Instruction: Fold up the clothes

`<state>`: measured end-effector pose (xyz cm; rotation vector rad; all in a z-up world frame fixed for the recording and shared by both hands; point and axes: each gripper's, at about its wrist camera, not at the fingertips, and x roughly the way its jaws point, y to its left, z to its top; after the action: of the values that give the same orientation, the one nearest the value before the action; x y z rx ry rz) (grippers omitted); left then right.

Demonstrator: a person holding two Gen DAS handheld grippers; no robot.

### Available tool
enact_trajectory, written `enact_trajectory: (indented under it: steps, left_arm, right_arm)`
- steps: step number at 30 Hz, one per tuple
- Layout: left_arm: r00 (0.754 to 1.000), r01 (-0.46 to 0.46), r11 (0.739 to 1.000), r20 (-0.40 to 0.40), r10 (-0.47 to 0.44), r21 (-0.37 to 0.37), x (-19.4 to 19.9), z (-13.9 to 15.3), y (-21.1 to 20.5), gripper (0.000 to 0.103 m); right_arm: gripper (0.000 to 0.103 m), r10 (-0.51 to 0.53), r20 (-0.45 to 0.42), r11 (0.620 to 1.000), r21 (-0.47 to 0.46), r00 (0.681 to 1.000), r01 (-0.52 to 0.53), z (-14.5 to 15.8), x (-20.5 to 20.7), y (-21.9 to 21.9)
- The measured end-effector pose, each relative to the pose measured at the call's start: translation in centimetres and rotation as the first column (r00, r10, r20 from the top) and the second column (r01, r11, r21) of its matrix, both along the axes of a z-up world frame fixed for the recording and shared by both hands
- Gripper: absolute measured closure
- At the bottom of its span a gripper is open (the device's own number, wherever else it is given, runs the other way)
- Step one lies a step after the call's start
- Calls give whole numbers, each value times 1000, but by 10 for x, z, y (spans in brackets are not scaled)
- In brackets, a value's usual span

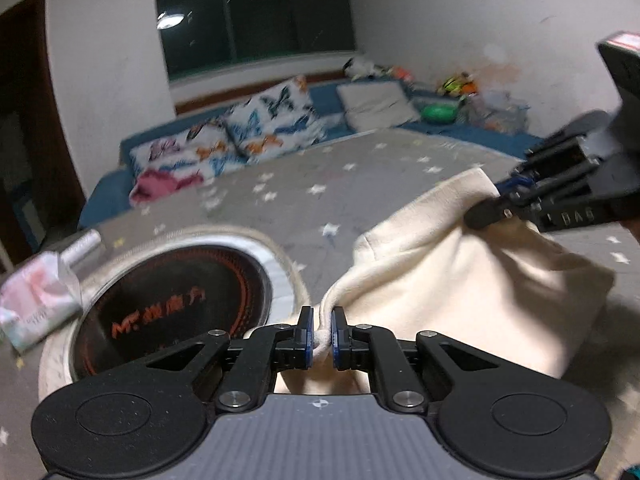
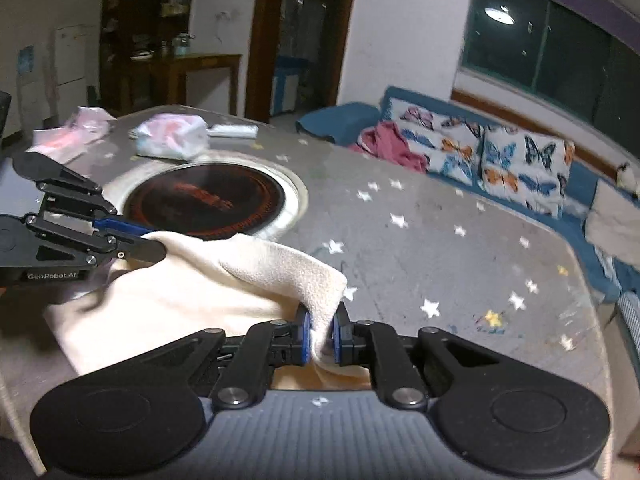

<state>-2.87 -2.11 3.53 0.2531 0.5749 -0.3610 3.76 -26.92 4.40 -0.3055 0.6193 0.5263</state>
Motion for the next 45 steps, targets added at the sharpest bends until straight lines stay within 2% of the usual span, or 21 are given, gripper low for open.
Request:
enact_trajectory:
  steps: [5,12,18,23,27,30,34,39,43,45]
  left_arm:
    - [999,-39,999,-37,40,22,15,-14,-1,90]
    - [997,-66,998,-38,67,11,20,-6,-4,87]
    - [1000,-22,999,16,23,-32,8,15,-21,87]
    - [999,38,998,-27,-39,-45,14,7,-38,89]
    - [997,24,999,-75,-28,-43,29,-7,-41,90]
    - [996,18,999,-82,-21,-37,35,-13,-43,90]
    - [997,20,1000,-76,-21,-20,33,-13,-44,89]
    - [997,13,999,-75,-15,-31,33,-14,-43,89]
    - [997,1,999,-71,-4,-32,32,-14,-45,89]
    - [998,-3,999,-70,1,-35,29,-12,-44,89]
  right_arm:
    - [83,-53,-31,999,6,998,53,-25,15,-2]
    - [83,-140,-29,987,81,990,141,-14,6,-32]
    - [85,-91,-43,988,118,995,96,-6,-5,-34]
    - [89,-72,-64,991,106,995,79,-15,2,-22]
    - [91,-106,-104,988,105,989,117,-25,14,-23]
    - [91,-127,-129,985,99,983,141,-33,19,-26]
    - [91,-130,-102,985,104,986,140,-26,9,-32]
    - [91,-107,-79,987,112,991,116,-13,-26,-46]
    - [90,-115,-87,990,68,990,121,-22,-42,-53]
    - [89,-133,-100,987,81,986,142,-27,-43,-59]
